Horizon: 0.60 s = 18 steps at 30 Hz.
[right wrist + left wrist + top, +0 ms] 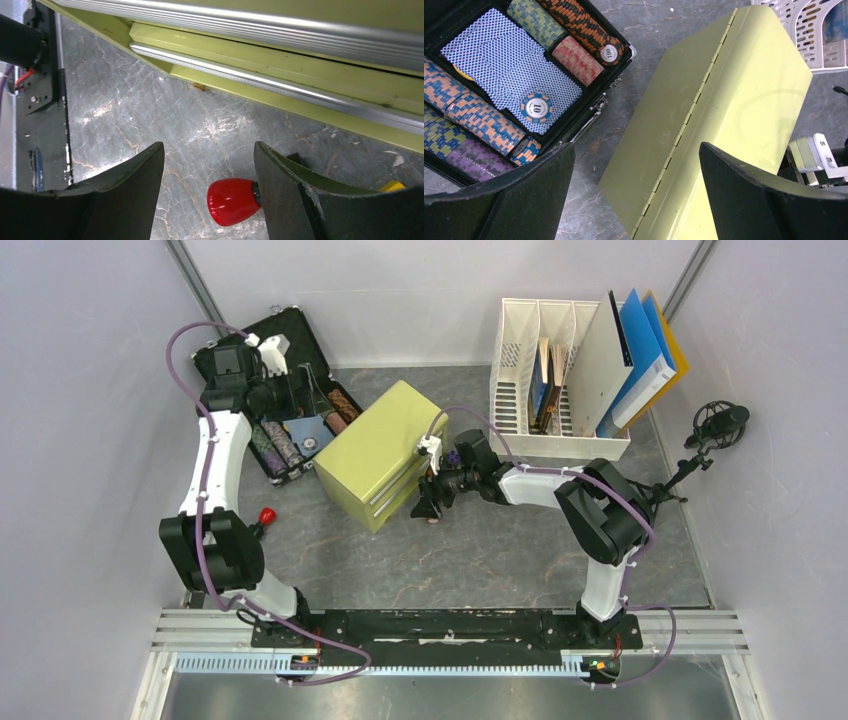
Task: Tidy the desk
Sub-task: Open the drawer in the storage box.
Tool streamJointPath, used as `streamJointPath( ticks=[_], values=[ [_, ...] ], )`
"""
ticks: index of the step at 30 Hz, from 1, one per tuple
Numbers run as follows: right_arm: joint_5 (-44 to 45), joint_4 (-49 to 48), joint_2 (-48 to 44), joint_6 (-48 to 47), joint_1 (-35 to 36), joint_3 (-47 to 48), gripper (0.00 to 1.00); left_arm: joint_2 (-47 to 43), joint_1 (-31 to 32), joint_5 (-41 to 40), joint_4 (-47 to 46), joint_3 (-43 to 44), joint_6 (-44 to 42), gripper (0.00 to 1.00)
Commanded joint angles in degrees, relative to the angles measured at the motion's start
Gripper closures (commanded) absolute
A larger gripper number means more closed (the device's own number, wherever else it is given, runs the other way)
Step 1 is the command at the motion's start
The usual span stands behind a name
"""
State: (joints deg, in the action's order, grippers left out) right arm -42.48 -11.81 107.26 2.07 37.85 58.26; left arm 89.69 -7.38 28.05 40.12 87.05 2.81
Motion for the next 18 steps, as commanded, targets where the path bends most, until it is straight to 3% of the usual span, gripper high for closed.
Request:
streamJointPath(
  ticks=[1, 18],
  values=[
    [5.03, 5.56, 1.3, -3.43, 0.04, 1.05, 0.28, -0.04, 0.34, 0.34, -2.19, 2.08, 1.93, 0.0],
    [23.12, 24.11, -5.32, -21.56, 0.04, 0.4, 0.29, 2.04, 2.0, -0.1, -2.45, 2.79, 1.85, 0.0]
  ],
)
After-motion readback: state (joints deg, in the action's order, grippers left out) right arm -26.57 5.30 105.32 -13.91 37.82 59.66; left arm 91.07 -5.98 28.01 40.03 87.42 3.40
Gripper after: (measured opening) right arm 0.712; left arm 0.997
